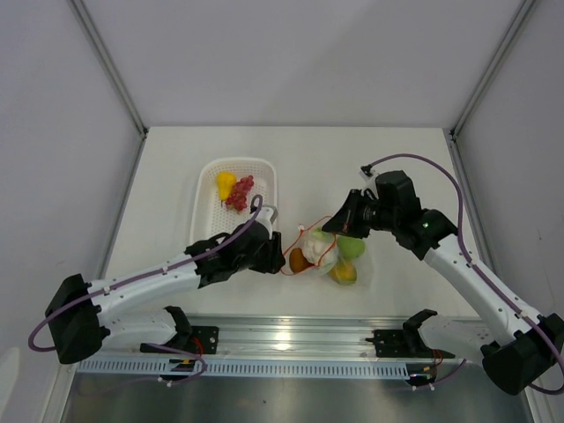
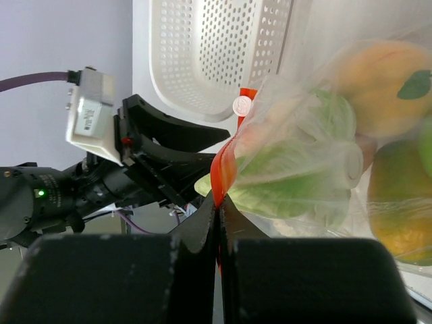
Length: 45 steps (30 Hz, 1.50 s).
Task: Place the food in the zip-top bag and seal the zipper
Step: Adjust the zipper food storage bag at the center of the board.
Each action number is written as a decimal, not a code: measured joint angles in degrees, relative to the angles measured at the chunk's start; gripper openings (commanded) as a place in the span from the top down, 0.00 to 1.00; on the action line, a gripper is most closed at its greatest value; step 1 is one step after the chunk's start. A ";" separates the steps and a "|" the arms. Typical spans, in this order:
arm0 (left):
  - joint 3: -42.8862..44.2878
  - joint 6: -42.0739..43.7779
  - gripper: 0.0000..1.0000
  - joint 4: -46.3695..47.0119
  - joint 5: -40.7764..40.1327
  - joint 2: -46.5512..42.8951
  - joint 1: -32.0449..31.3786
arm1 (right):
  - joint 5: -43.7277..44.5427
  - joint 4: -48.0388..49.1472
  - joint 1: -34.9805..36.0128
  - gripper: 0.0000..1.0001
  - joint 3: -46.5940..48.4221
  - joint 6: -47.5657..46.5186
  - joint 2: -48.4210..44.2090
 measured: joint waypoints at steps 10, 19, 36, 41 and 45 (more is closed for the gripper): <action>0.04 -0.68 0.99 3.74 3.02 5.57 0.00 | 0.04 -0.37 -0.11 1.00 0.00 -0.39 -0.33; 14.08 1.16 0.99 -2.40 8.83 6.05 0.00 | 12.33 -7.87 -0.70 1.00 1.18 -6.84 -0.39; 20.09 0.09 0.99 -1.84 16.31 16.35 1.60 | 16.09 -12.66 -3.26 1.00 -0.11 -11.63 -4.02; 19.04 0.57 0.56 -4.55 14.75 13.62 1.57 | 15.54 -12.81 -3.54 1.00 -0.98 -12.02 -2.45; 19.54 0.52 0.23 -4.28 13.25 7.89 0.96 | 14.91 -12.92 -3.58 1.00 2.16 -12.41 -3.52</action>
